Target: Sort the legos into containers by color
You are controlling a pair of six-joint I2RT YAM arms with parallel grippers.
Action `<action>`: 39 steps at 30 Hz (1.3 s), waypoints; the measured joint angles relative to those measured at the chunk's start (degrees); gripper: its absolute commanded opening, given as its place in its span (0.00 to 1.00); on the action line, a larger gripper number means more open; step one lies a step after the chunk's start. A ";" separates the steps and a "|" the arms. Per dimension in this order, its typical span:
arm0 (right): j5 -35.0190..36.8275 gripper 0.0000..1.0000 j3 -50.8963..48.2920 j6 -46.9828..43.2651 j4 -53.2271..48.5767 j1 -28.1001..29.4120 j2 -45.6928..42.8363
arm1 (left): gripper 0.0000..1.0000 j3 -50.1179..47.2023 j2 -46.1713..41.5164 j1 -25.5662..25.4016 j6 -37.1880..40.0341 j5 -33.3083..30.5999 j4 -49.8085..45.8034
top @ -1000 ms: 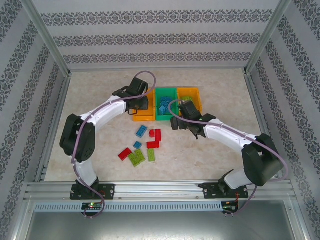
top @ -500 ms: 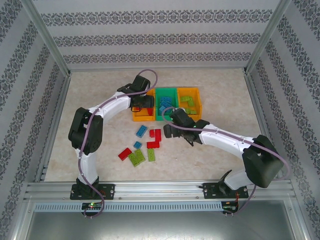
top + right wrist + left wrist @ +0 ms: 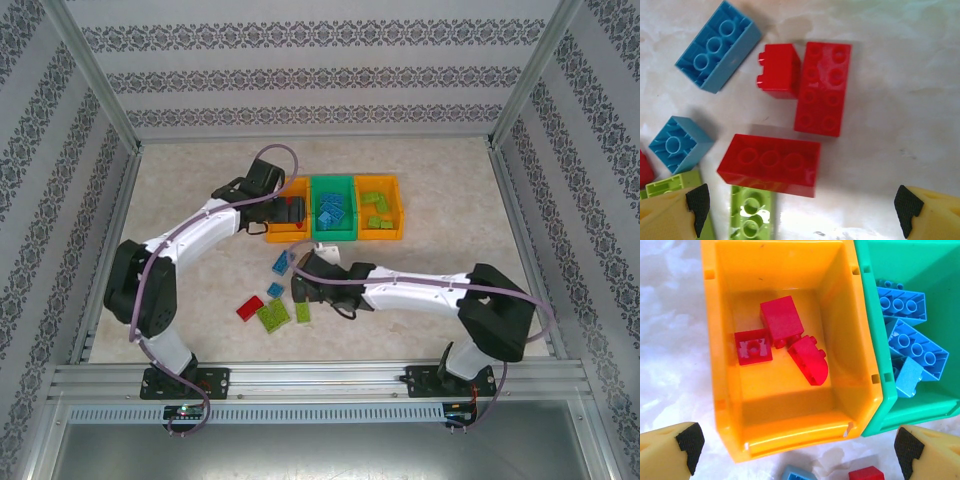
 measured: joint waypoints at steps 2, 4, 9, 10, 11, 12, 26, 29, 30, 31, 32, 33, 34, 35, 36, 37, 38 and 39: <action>0.70 0.96 1.11 1.53 0.07 1.25 2.05 | 0.99 -1.53 -1.51 0.00 0.02 -0.87 0.02; 1.14 0.95 2.01 2.40 0.00 1.99 3.80 | 0.99 -3.08 -2.67 0.00 0.02 -1.75 0.00; 1.92 0.91 4.35 3.34 0.02 2.56 7.39 | 0.99 -7.08 -5.44 0.76 0.02 -3.37 0.00; 1.95 0.90 4.59 3.39 0.04 2.56 7.82 | 0.99 -7.78 -6.01 1.09 0.00 -3.56 -0.02; 2.05 0.89 4.83 3.37 -0.02 2.56 8.24 | 0.99 -8.41 -6.51 1.25 0.00 -3.76 -0.02; 2.12 0.88 5.11 3.34 -0.07 2.56 8.66 | 0.99 -8.90 -6.97 1.49 0.00 -3.85 0.00; 2.10 0.80 9.29 2.93 -1.99 2.54 13.84 | 0.99 -15.80 -14.21 2.25 -0.24 -4.98 -0.07; 2.05 0.80 9.66 2.93 -2.80 2.54 14.43 | 0.99 -16.37 -15.06 2.25 -0.39 -5.11 -0.22; 2.05 0.80 9.94 2.93 -3.06 2.51 14.73 | 0.99 -16.48 -15.39 2.25 -0.42 -5.20 -0.24; 2.05 0.80 10.25 2.93 -3.19 2.49 15.06 | 0.99 -16.59 -15.74 2.29 -0.42 -5.25 -0.26; 2.05 0.80 10.49 2.89 -3.32 2.49 15.37 | 0.99 -16.59 -16.04 2.29 -0.42 -5.31 -0.31; 2.01 0.80 10.62 2.84 -3.43 2.49 15.58 | 0.99 -16.59 -16.31 2.32 -0.42 -5.40 -0.31; 1.95 0.80 10.75 2.71 -3.56 2.36 15.76 | 0.99 -16.59 -16.61 2.40 -0.42 -5.40 -0.33; 1.86 0.79 10.82 2.58 -3.67 2.21 15.85 | 0.99 -16.59 -16.87 2.51 -0.42 -5.40 -0.33; 1.86 0.79 10.86 2.45 -3.69 2.12 15.87 | 0.99 -16.61 -17.03 2.62 -0.42 -5.44 -0.33; 1.86 0.78 10.95 2.25 -3.72 2.05 15.91 | 0.99 -16.65 -17.18 2.62 -0.42 -5.53 -0.33; 1.84 0.77 11.15 1.97 -3.85 1.90 16.04 | 0.99 -16.72 -17.27 2.62 -0.42 -5.64 -0.39; 1.79 0.75 11.45 1.79 -3.93 1.75 16.28 | 0.99 -16.81 -17.31 2.62 -0.42 -5.66 -0.39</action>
